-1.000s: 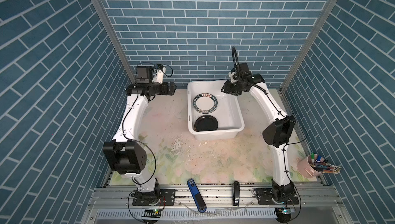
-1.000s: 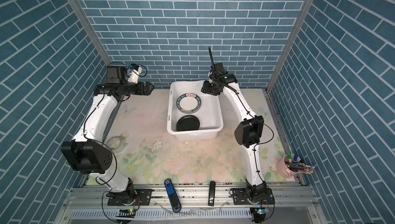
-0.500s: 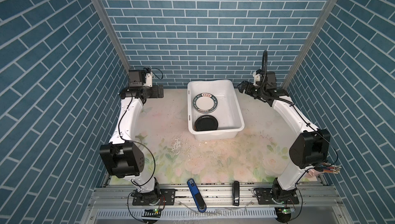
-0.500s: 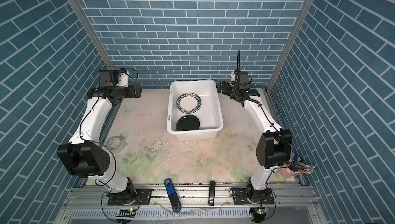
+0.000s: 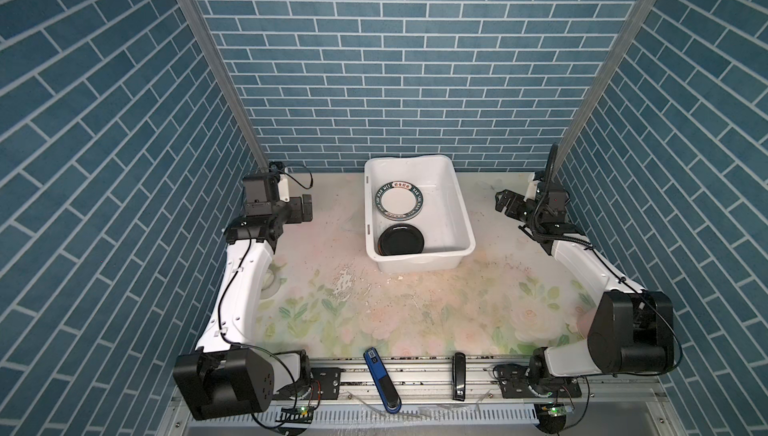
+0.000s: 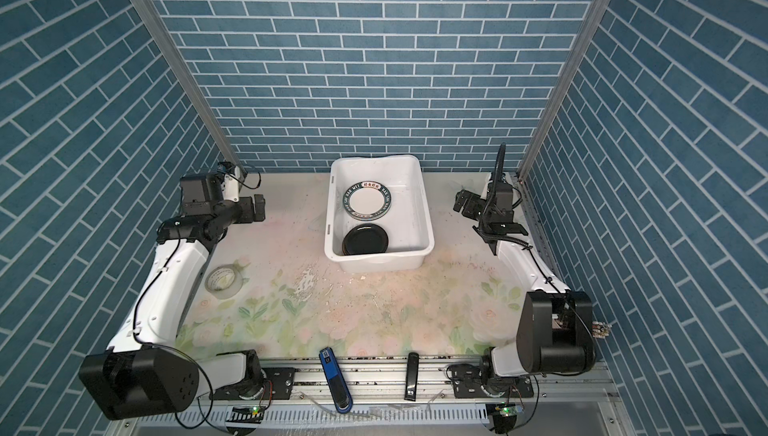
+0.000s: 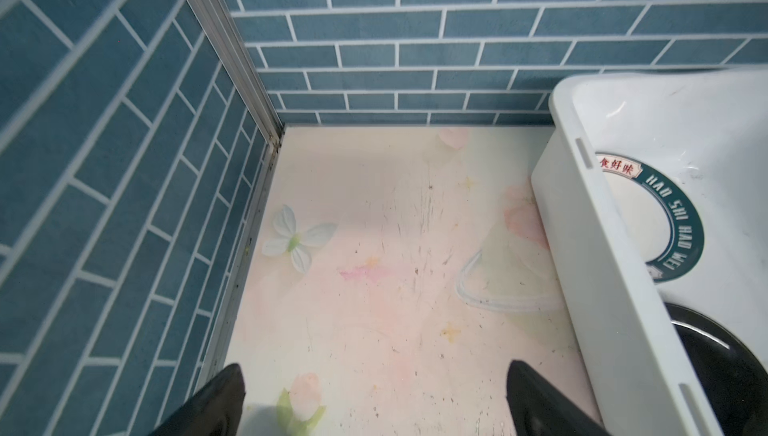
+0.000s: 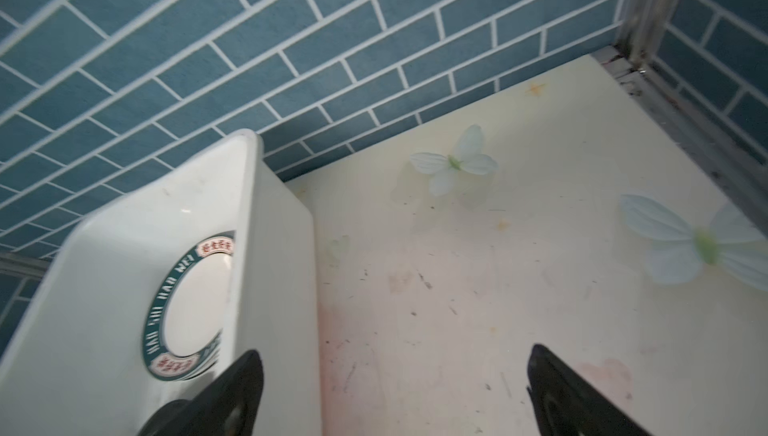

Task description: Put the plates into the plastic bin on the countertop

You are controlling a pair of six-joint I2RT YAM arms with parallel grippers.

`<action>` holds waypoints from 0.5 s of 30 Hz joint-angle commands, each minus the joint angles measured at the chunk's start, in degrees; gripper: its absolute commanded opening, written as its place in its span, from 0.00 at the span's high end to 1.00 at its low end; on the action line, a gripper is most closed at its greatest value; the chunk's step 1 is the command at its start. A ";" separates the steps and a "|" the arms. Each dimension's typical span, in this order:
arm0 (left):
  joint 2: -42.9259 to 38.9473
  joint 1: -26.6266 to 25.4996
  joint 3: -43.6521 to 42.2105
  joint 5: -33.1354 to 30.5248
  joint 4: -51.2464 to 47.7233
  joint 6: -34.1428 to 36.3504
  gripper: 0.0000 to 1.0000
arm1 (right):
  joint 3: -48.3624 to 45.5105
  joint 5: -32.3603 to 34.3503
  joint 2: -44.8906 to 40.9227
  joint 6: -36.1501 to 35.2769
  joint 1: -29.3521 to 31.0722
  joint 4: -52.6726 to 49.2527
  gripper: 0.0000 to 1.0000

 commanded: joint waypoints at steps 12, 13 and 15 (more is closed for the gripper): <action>-9.15 0.06 -34.32 3.76 37.65 -0.94 0.00 | -21.46 12.16 -7.63 -13.18 -6.86 23.60 0.01; -8.96 0.06 -36.20 3.87 39.76 -0.86 0.01 | -22.39 11.75 -7.50 -13.44 -7.29 24.71 0.01; -8.55 0.07 -38.72 2.26 43.42 -2.16 0.01 | -24.29 11.42 -7.86 -13.11 -7.77 27.10 0.01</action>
